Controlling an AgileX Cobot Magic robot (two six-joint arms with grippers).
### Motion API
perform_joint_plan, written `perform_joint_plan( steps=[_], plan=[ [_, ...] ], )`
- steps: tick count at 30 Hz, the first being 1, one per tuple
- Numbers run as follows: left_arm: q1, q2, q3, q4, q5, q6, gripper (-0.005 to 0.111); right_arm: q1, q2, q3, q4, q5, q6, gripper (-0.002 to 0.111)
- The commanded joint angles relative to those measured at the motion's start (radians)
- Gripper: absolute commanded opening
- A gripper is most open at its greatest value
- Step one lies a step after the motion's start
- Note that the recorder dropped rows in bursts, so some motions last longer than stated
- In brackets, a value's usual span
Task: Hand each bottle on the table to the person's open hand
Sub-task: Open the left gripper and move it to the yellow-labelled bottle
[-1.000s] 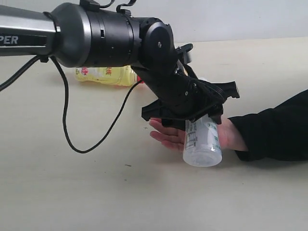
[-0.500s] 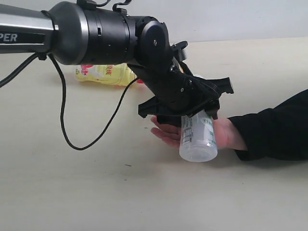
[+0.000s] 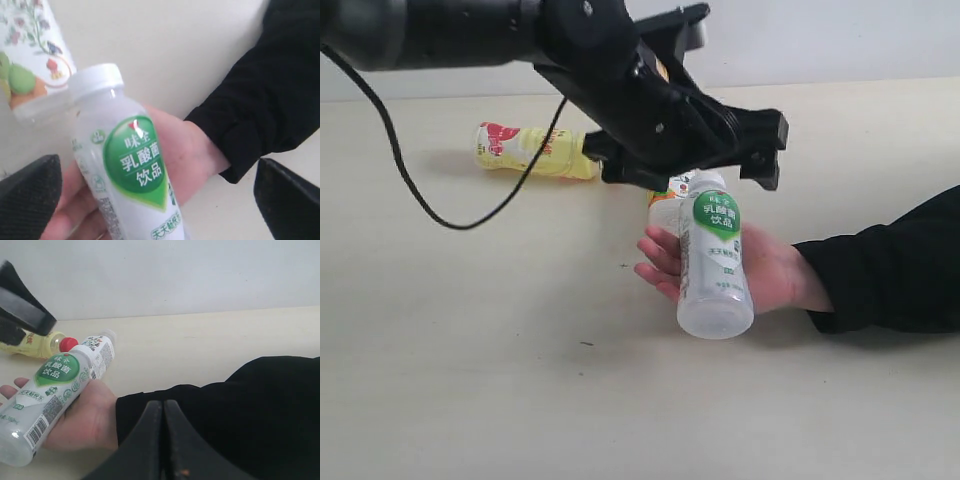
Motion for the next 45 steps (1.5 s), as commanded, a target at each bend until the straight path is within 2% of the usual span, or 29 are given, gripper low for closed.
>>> perform_joint_plan(
  steps=[1, 7, 12, 16, 23, 26, 31, 36, 40, 42, 45],
  plan=[
    [0.023, -0.086, -0.006, 0.038, 0.020, 0.197, 0.105, 0.004, -0.004, 0.005, -0.003, -0.008, -0.005, 0.000],
    [0.033, -0.150, -0.006, 0.233, 0.038, 0.299, 0.105, 0.004, -0.004, 0.005, -0.003, -0.008, -0.005, 0.000],
    [0.033, -0.157, -0.006, 0.535, 0.044, 0.299, 0.105, 0.004, -0.004, 0.005, -0.003, -0.008, -0.005, 0.000],
    [0.033, -0.153, -0.006, 0.719, 0.049, 0.299, 0.105, 0.004, -0.004, 0.005, -0.003, -0.008, -0.005, 0.000],
    [0.051, -0.147, -0.006, 0.925, 0.077, 0.299, 0.105, 0.004, -0.004, 0.005, -0.003, -0.008, -0.005, 0.000],
    [0.095, -0.147, -0.006, 0.927, 0.071, 0.301, 0.105, 0.004, -0.004, 0.005, -0.003, -0.008, -0.005, 0.000],
    [0.231, -0.147, -0.006, 0.871, 0.064, 0.352, 0.105, 0.004, -0.004, 0.005, -0.003, -0.008, -0.005, 0.000],
    [0.374, -0.125, -0.011, 0.594, 0.065, 0.598, 0.105, 0.004, -0.004, 0.005, -0.003, -0.008, -0.005, 0.000],
    [0.459, -0.059, -0.054, 0.352, 0.148, 0.805, 0.105, 0.004, -0.004, 0.005, -0.003, -0.008, -0.005, 0.000],
    [0.482, -0.021, -0.087, 0.299, 0.228, 0.879, 0.105, 0.004, -0.004, 0.005, -0.003, -0.008, -0.005, 0.000],
    [0.483, 0.039, -0.129, 0.276, 0.341, 0.944, 0.105, 0.004, -0.004, 0.005, -0.003, -0.008, -0.005, 0.000]
  ],
)
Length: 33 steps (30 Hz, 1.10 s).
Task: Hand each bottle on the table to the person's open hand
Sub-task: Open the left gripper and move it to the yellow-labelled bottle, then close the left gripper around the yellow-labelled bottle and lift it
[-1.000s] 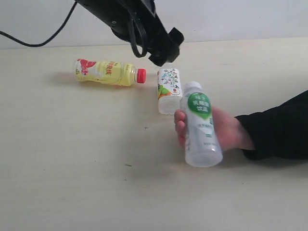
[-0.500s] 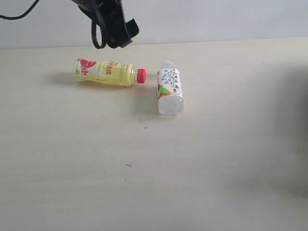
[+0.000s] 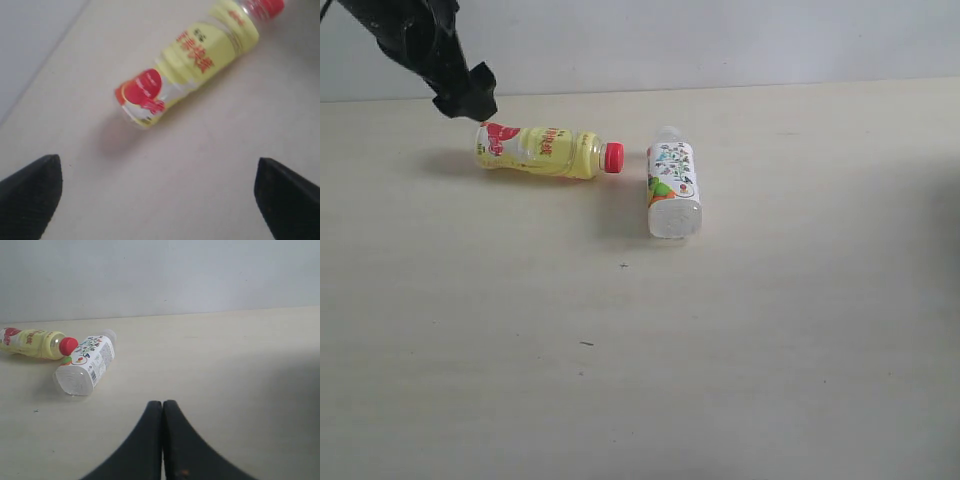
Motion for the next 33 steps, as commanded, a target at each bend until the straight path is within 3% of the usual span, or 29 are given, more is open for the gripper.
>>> perform_joint_plan(
  steps=[1, 12, 33],
  plan=[
    [0.007, 0.087, -0.060, -0.090, 0.162, 0.131, 0.105, 0.004, -0.004, 0.005, -0.003, -0.008, -0.005, 0.000],
    [-0.004, 0.135, -0.067, -0.192, 0.200, 0.331, 0.105, 0.004, -0.004, 0.005, -0.003, -0.008, -0.005, 0.000],
    [-0.004, 0.196, -0.067, -0.208, -0.066, 0.533, 0.105, 0.004, -0.004, 0.005, -0.003, -0.008, -0.005, 0.000]
  ],
)
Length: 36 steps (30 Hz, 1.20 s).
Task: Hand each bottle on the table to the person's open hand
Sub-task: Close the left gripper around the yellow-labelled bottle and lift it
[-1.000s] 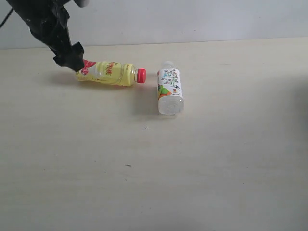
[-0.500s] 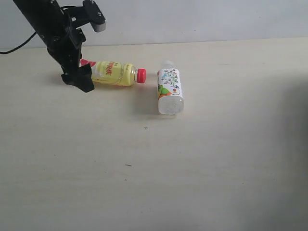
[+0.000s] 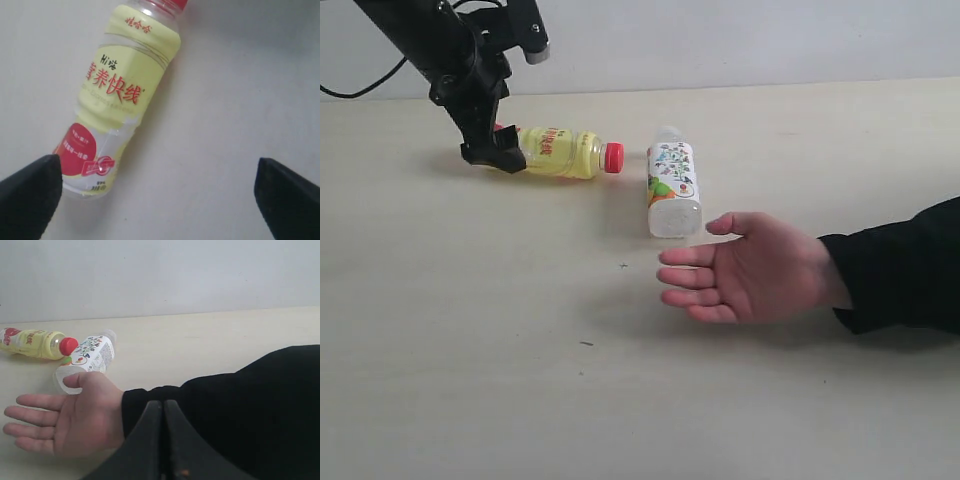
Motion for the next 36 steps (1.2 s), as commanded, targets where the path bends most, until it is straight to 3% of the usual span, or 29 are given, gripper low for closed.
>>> perform_joint_plan(
  steps=[1, 6, 11, 16, 36],
  plan=[
    [-0.003, 0.033, -0.005, -0.010, -0.082, 0.043, 0.105, 0.004, -0.004, 0.005, -0.003, -0.008, -0.005, 0.000],
    [-0.003, 0.075, -0.005, 0.015, -0.201, 0.043, 0.105, 0.004, -0.004, 0.005, -0.003, -0.008, -0.005, 0.000],
    [-0.003, 0.093, -0.005, 0.141, -0.219, 0.039, 0.105, 0.004, -0.004, 0.005, -0.003, -0.008, -0.005, 0.000],
    [-0.003, 0.095, -0.005, 0.147, -0.293, 0.039, 0.105, 0.004, -0.004, 0.005, -0.003, -0.008, -0.005, 0.000],
    [-0.003, 0.121, -0.005, 0.140, -0.305, 0.034, 0.105, 0.004, -0.004, 0.005, -0.003, -0.008, -0.005, 0.000]
  ],
)
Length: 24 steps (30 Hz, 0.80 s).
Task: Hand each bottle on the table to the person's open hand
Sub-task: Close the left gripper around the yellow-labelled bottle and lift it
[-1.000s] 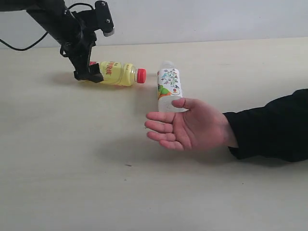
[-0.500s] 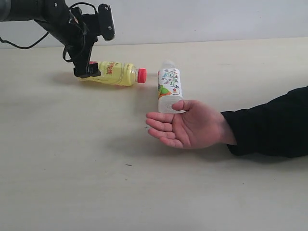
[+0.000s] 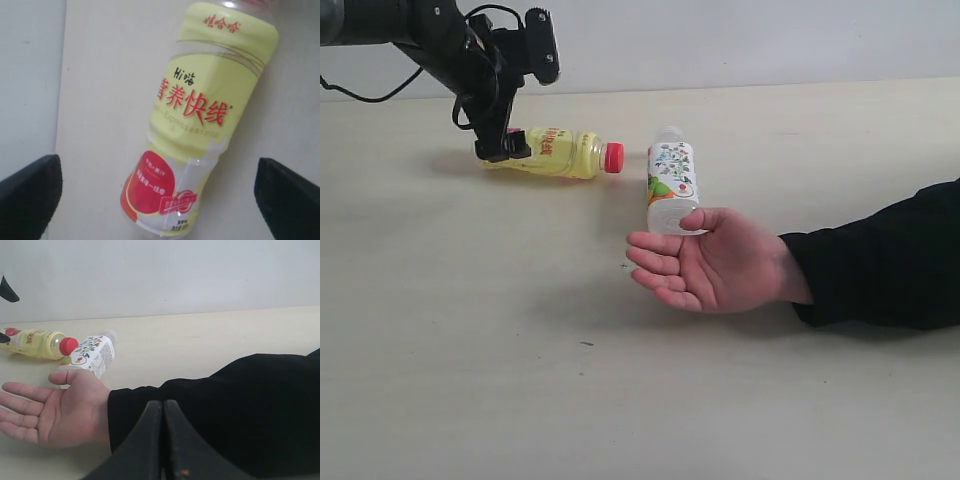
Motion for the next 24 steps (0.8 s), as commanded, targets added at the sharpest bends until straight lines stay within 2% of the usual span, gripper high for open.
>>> perform_joint_plan(
  steps=[1, 24],
  plan=[
    [-0.001, 0.026, -0.005, -0.002, -0.010, -0.008, 0.105, 0.004, -0.004, 0.005, -0.003, -0.008, -0.005, 0.000],
    [-0.001, 0.107, -0.005, 0.008, -0.151, 0.050, 0.105, 0.004, -0.004, 0.005, -0.003, -0.008, -0.005, 0.000]
  ],
)
